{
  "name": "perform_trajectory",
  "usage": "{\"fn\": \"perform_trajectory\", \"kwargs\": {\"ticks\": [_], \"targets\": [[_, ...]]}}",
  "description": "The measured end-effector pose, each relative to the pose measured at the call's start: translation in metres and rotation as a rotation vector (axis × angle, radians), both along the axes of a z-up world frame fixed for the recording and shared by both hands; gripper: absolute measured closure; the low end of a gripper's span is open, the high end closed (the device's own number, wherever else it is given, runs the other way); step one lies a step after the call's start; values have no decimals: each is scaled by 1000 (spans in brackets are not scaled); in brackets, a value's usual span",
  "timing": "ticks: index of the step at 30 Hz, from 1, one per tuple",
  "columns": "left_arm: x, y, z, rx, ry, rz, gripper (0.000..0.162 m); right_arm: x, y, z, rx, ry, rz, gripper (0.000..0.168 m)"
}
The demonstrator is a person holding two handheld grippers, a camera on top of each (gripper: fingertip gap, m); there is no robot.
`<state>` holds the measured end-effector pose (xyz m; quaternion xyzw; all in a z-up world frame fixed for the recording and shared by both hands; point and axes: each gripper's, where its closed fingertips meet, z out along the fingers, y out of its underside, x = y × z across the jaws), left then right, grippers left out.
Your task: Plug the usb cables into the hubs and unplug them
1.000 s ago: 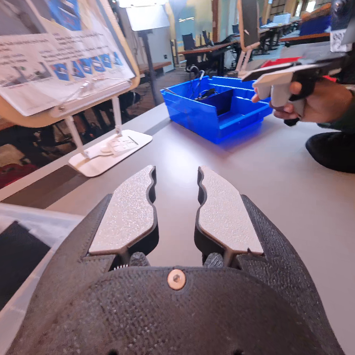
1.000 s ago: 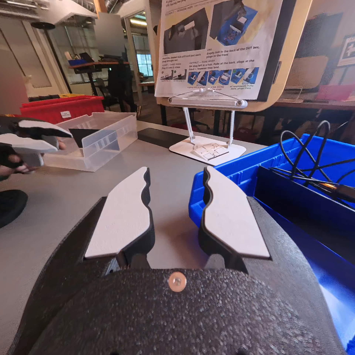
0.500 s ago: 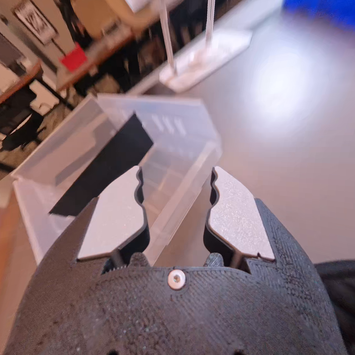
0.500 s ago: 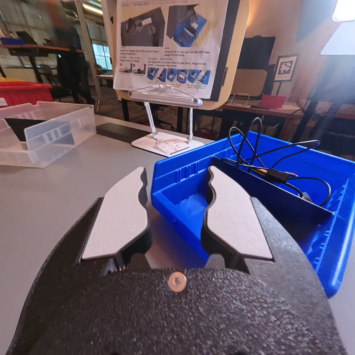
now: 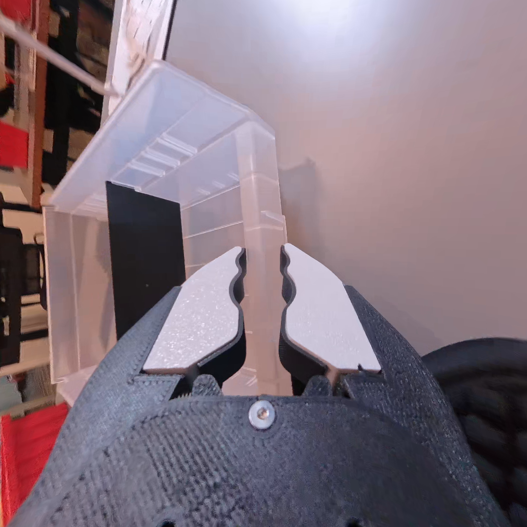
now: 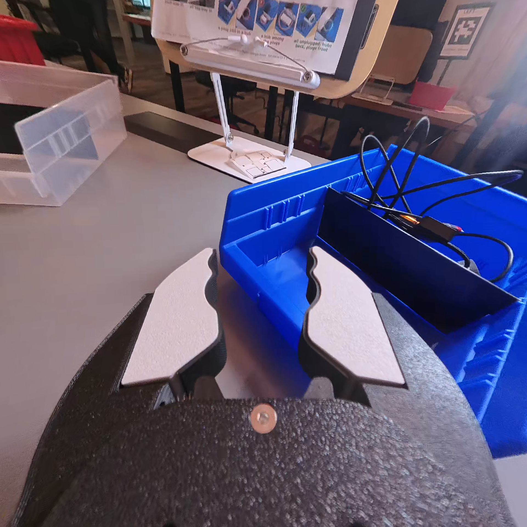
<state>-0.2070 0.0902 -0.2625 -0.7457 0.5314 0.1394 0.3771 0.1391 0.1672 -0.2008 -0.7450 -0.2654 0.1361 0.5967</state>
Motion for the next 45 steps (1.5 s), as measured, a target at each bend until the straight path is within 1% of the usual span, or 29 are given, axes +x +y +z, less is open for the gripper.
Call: {"fn": "perform_trajectory", "kwargs": {"ticks": [1, 6, 11, 13, 16, 17, 19, 23, 26, 27, 29, 32, 33, 36, 37, 45], "targets": [[14, -2, 0, 1, -1, -36, 139, 0, 1, -2, -4, -13, -1, 108], [79, -10, 0, -42, -66, -217, 139, -2, -1, -7, 8, -88, -11, 108], [114, 3, 0, -31, -65, -302, 139, -3, -1, -8, 21, -125, -17, 108], [122, 6, 0, -30, -78, -334, 139, -3, -1, -10, 21, -136, -19, 108], [123, 8, 3, -4, -110, -311, 134, -2, -1, -10, 23, -147, -26, 108], [125, 5, 8, 8, -153, -310, 133, -1, -1, -9, 26, -150, -31, 108], [129, -5, 21, 1, -276, -309, 124, 1, -2, -6, 35, -157, -44, 108], [131, -22, 43, 21, -439, -306, 121, 5, -2, -9, 27, -188, -52, 108], [132, -35, 48, 20, -496, -312, 121, 8, -2, -25, -29, -307, -27, 100], [131, -38, 49, 23, -500, -313, 120, 10, -3, -33, -54, -371, -11, 95], [132, -45, 49, 19, -503, -319, 120, 14, -3, -48, -93, -509, 18, 94], [137, -50, 50, 13, -518, -329, 120, 20, 1, -71, -173, -691, 45, 103], [138, -52, 49, 6, -524, -331, 120, 24, 4, -74, -175, -750, 34, 105], [140, -53, 44, 0, -511, -332, 120, 30, 12, -72, -143, -860, 1, 129], [140, -53, 42, -2, -505, -331, 120, 30, 12, -72, -140, -870, 4, 132], [140, -49, 42, -10, -520, -308, 121, 25, 2, -71, -114, -888, 35, 133]]}}
